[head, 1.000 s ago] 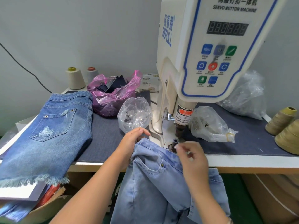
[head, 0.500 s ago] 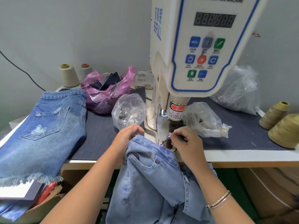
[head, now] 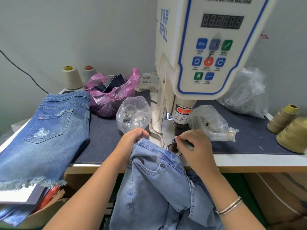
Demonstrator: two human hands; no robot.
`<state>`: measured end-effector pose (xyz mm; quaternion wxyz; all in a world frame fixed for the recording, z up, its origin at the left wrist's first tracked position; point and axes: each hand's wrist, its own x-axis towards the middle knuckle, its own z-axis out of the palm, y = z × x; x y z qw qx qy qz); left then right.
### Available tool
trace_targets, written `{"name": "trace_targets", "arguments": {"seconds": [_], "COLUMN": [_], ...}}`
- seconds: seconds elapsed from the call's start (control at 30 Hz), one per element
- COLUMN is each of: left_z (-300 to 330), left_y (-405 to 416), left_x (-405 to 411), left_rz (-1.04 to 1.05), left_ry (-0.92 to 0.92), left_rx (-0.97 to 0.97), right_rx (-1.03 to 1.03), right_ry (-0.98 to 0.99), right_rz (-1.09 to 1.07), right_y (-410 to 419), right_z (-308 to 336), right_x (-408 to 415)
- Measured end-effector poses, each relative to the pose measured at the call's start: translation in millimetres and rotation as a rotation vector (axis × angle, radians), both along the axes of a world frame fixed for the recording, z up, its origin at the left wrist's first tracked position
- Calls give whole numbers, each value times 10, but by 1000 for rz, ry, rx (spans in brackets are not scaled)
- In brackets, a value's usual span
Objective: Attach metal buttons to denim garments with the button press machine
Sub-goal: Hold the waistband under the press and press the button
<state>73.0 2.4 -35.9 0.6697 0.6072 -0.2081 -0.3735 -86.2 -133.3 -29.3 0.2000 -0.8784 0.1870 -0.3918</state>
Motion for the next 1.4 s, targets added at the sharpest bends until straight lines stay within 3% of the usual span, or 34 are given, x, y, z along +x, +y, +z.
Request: {"name": "trace_targets", "arguments": {"seconds": [0.13, 0.27, 0.43, 0.5, 0.57, 0.7, 0.9, 1.07, 1.23, 1.4], "left_z": [-1, 30, 255, 354, 418, 447, 341, 281, 236, 302], "left_y": [12, 32, 10, -12, -39, -69, -41, 27, -16, -174], "left_x": [-1, -35, -194, -246, -260, -175, 28, 68, 60, 74], "left_rz": [-4, -71, -227, -277, -346, -506, -596, -898, -774, -607], "left_ry": [-17, -110, -190, -210, -256, -272, -422, -264, -116, -229], "left_rx": [5, 24, -85, -131, -121, 18, 239, 396, 221, 171], "right_rx": [11, 165, 611, 579, 576, 1036, 1376, 1414, 1458, 1427], "right_ry": [-80, -121, 269, 459, 529, 368, 185, 145, 64, 9], "right_rz": [-42, 40, 339, 342, 376, 520, 585, 590, 575, 475], "right_y": [43, 241, 312, 270, 222, 111, -66, -167, -279, -398], "right_z": [-45, -112, -43, -21, 26, 92, 94, 115, 96, 77], "right_x": [-77, -229, -345, -390, -419, -467, -452, -386, -288, -118]}}
